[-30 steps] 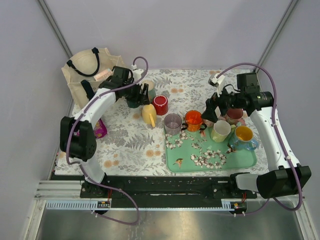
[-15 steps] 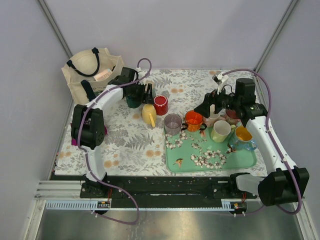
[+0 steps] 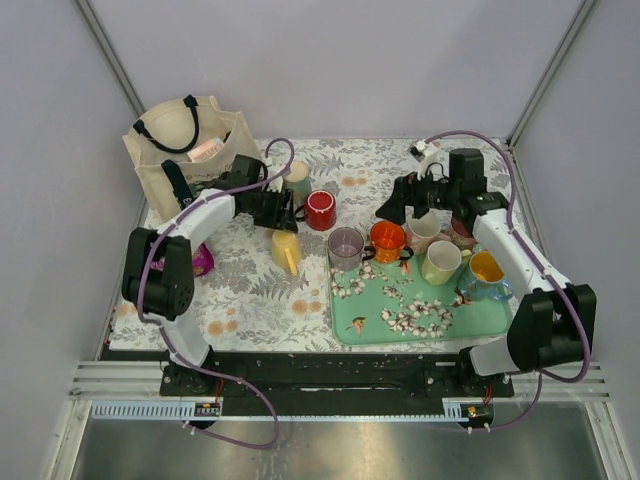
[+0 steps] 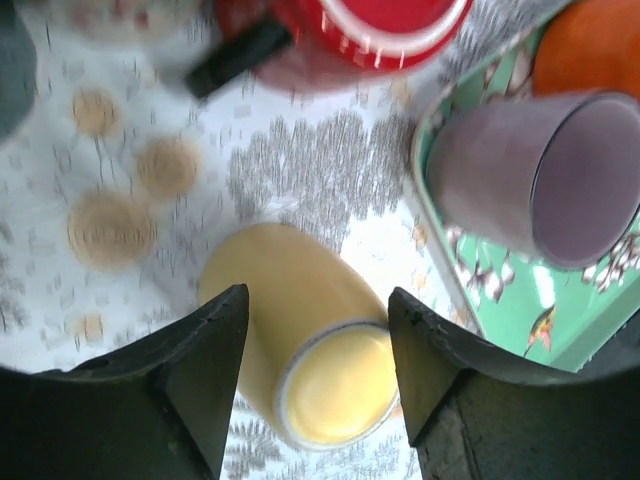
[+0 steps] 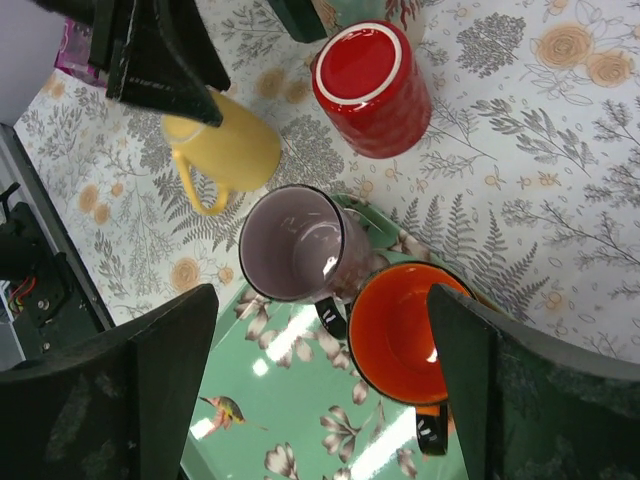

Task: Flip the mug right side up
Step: Move the cup to the center of the board.

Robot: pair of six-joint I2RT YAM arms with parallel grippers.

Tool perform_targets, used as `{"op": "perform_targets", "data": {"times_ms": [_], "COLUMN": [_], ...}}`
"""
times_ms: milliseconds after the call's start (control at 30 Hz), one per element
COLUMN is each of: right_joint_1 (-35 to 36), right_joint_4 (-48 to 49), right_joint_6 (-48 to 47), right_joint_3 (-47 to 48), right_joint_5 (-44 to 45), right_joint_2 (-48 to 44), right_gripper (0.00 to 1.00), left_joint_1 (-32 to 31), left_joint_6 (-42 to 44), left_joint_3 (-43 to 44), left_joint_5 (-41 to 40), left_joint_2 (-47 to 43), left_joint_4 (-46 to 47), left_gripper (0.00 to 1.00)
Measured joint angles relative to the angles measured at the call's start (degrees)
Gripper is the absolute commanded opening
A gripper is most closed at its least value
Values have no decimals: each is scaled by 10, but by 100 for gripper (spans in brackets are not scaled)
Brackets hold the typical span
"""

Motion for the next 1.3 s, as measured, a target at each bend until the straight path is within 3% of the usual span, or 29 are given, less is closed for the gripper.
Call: {"op": "perform_targets", "data": {"times_ms": [233,400,600,800,967,1133,1300], "right_joint_1": [69,115,127,127,127,127,127], "right_joint_4": [20,23,23,28,34,32,31], "right_joint_6": [10,10,8,9,11,1,-9], "right_joint_3": [28,33,34,20,0,-10,-42], "right_joint_5": [18,21,25,24,24,29,38], "right_joint_2": [45,50,50,46,39,19,-21], "right_gripper": [94,95,95,95,95,96,96], "left_joint_1": [6,35,63,29,-6,-8,-8], "left_joint_6": [-2,0,149,370,480,492,433], "left_joint_3": [-102,-109,-88,-14,10,12,-5], "left_joint_5": [-31,-29,37,68,62,59,56], "left_joint_2": [-105,-141,-179,-152,-82,-52,-66], "left_joint_4": [-36,-56,-124,-218,-253,-266,-245], "left_gripper": [60,71,73,67,61,50,45]}}
